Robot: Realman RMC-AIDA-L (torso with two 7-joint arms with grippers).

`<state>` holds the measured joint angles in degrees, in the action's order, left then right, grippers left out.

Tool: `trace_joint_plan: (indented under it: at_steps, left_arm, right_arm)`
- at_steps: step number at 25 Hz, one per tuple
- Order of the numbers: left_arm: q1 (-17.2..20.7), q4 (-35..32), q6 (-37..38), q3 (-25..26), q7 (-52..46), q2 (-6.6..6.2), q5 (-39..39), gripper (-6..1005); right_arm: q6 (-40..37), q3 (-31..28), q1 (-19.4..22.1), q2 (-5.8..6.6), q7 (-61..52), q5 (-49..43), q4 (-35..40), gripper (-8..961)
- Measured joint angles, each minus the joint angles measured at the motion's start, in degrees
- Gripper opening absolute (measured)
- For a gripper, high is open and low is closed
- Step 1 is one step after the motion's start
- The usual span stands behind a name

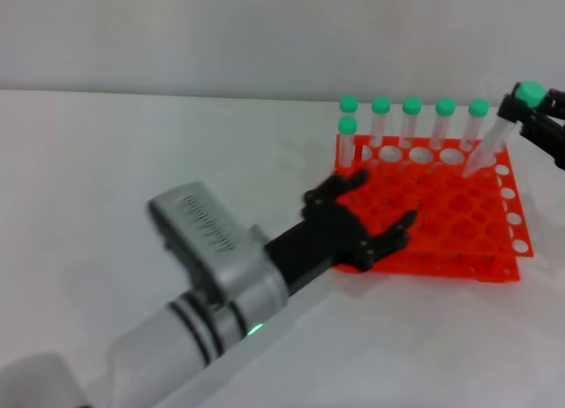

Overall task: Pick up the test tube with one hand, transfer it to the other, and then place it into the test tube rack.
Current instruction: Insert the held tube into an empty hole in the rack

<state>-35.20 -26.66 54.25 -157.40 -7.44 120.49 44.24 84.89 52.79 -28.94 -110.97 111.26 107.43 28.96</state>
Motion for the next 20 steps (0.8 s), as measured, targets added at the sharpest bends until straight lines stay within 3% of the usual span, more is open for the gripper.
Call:
trace_joint_plan:
  at_steps: [9,20]
  left_arm:
    - [16.6,3.3,14.5,8.1,-0.1,-0.24,0.4,876]
    - [23.3,7.6,19.8,8.8,-0.2,-0.43,10.8,866]
  right_arm:
    - [-8.6,2.1,-6.0,-3.81,3.0,-3.0,2.7,242]
    - [-20.8,12.0,-11.5,-4.94,3.1,-3.0,1.7,241]
